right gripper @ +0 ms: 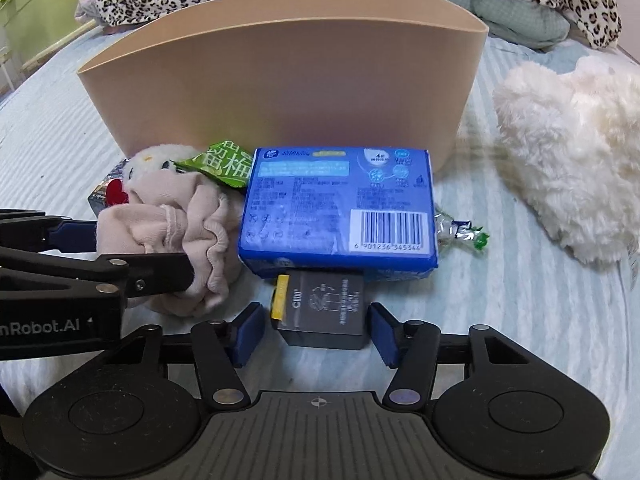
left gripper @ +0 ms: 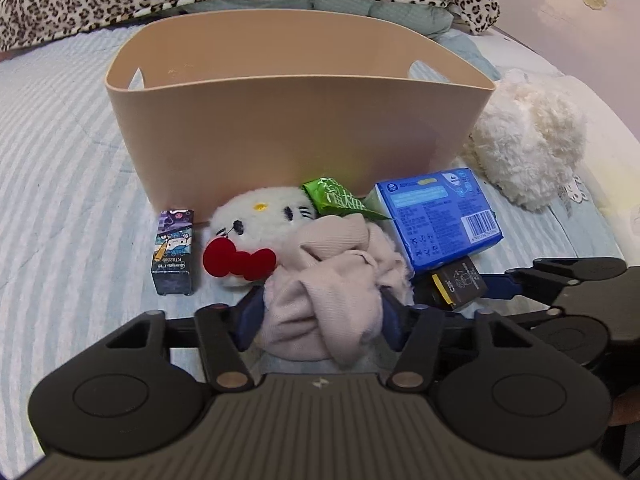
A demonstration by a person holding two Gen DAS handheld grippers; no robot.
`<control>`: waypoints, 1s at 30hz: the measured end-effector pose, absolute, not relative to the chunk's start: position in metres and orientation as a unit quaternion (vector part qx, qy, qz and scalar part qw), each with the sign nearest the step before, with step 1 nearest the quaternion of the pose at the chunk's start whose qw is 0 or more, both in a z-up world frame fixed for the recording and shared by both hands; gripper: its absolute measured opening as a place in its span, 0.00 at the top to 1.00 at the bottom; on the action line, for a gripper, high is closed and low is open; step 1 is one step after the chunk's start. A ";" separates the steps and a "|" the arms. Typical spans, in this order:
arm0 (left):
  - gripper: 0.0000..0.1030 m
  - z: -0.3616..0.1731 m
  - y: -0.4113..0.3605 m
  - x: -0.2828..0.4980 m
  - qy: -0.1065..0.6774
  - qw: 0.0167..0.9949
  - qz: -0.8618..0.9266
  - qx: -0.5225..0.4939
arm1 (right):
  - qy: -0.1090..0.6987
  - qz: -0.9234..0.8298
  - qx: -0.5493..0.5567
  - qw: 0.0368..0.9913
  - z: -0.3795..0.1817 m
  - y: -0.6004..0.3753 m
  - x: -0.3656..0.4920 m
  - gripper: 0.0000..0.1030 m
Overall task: Organize objects
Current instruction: 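Grasp the black battery with the right tool while the left tool grasps the beige scrunchie, then carry both items over the basket and open both tools to drop them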
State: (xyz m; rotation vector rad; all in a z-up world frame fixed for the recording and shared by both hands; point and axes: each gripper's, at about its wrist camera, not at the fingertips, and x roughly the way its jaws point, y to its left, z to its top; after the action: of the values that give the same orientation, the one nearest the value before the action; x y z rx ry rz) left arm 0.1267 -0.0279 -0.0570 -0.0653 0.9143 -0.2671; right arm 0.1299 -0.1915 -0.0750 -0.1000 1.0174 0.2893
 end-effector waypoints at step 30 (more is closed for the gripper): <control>0.75 0.025 0.003 0.073 0.339 0.936 -0.097 -0.020 | 0.361 0.103 -0.010 0.927 0.007 -0.216 0.090 0.60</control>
State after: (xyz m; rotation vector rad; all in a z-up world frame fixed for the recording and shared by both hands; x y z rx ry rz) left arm 0.0731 0.0034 0.0247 -0.0408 0.6921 -0.1974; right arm 0.0900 -0.2161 0.0069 -0.0214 0.7396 0.2103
